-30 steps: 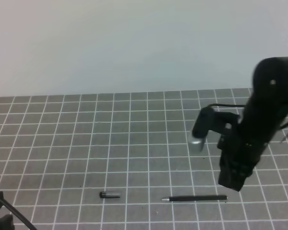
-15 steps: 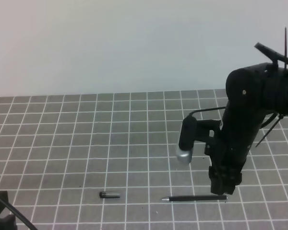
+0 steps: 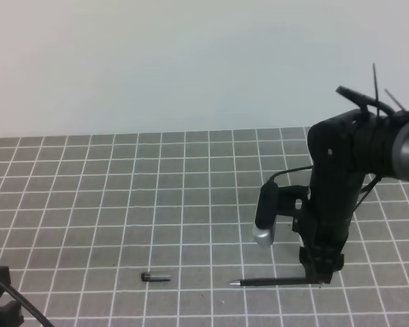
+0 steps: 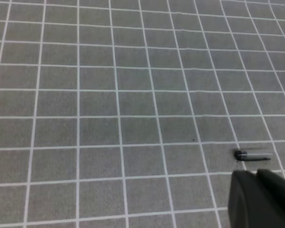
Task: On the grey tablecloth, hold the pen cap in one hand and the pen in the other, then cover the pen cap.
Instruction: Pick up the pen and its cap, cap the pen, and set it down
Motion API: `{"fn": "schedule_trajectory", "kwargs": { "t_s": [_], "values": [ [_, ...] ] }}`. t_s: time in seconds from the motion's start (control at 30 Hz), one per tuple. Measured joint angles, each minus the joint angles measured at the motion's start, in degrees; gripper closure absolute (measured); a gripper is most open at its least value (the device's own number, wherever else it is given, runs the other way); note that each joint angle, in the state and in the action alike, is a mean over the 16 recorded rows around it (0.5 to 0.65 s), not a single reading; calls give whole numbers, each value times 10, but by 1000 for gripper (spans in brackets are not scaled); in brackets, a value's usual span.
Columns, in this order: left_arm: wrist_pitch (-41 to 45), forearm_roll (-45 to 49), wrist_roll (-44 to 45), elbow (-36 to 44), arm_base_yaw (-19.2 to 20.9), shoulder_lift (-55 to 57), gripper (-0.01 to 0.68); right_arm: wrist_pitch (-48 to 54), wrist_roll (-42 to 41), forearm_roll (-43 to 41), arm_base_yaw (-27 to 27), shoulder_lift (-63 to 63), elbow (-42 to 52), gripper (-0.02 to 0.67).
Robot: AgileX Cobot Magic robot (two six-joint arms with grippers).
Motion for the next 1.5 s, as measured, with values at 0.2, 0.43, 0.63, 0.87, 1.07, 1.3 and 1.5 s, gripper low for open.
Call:
{"fn": "schedule_trajectory", "kwargs": {
  "t_s": [0.2, 0.43, 0.63, 0.87, 1.07, 1.3, 1.5],
  "values": [
    [-9, -6, 0, 5, 0, 0, 676, -19, 8, 2, 0, 17, 0, 267],
    [-23, -19, 1, 15, 0, 0, 676, -26, 8, 7, 0, 27, 0, 267],
    [-33, -28, 1, 21, 0, -1, 676, -13, 3, 12, 0, 34, 0, 267],
    [-34, -31, 1, 22, 0, -2, 675, 6, -1, 15, 0, 41, 0, 310],
    [-34, -31, 6, 22, 0, -2, 676, 23, -1, 16, 1, 42, 0, 424],
    [-10, -44, 38, 9, 0, -1, 676, 73, 0, 29, 1, 35, -12, 550],
    [61, -76, 92, -38, 0, 19, 676, 125, 9, 54, 6, 28, -41, 582]
  ]
}}
